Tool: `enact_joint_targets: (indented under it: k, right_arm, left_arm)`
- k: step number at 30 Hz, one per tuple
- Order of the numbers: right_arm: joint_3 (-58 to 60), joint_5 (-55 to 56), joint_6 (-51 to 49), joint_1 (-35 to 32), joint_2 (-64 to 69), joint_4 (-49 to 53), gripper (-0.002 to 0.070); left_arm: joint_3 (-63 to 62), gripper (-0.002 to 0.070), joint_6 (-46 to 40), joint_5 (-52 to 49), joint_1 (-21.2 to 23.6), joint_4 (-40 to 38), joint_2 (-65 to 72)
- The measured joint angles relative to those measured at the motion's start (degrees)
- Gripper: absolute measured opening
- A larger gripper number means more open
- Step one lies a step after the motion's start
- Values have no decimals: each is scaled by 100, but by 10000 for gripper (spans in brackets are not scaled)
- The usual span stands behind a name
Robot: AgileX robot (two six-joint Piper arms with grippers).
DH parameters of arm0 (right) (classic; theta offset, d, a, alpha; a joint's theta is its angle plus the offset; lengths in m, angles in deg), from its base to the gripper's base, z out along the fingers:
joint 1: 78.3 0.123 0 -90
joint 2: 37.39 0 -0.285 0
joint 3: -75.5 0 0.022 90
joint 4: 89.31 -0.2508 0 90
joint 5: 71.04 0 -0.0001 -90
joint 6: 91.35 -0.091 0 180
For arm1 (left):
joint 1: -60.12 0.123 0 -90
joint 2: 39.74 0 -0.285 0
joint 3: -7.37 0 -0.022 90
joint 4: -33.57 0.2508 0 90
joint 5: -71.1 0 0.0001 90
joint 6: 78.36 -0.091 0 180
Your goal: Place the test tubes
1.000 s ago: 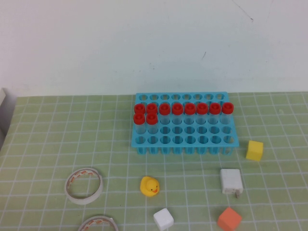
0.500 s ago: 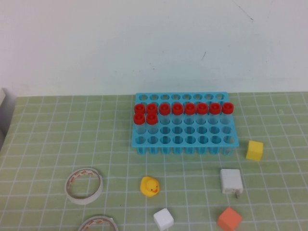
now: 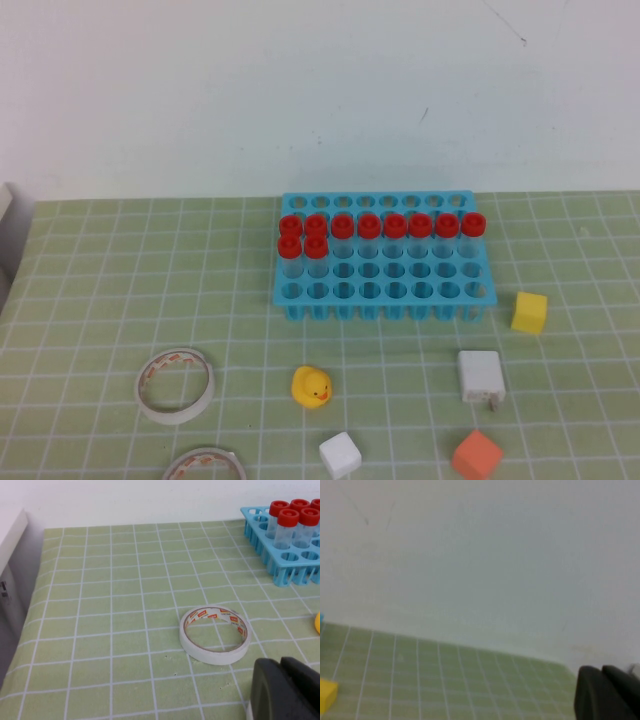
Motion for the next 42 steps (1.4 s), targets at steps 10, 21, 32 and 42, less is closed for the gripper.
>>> enact_joint_targets:
  k: [10,21,32,42]
  right_arm:
    - [1465,-21,-141,0,0,-152,-1]
    - [1464,-491,-536,345,0,-191,-1]
    - [1459,-502,-772,677,0,-216,-1]
    - [1459,-502,-933,677,0,-216,-1]
  left_arm:
    - [0,-1,0,0,0,0,0]
    - [0,-1,0,0,0,0,0]
    - [0,-1,0,0,0,0,0]
    - [0,-1,0,0,0,0,0]
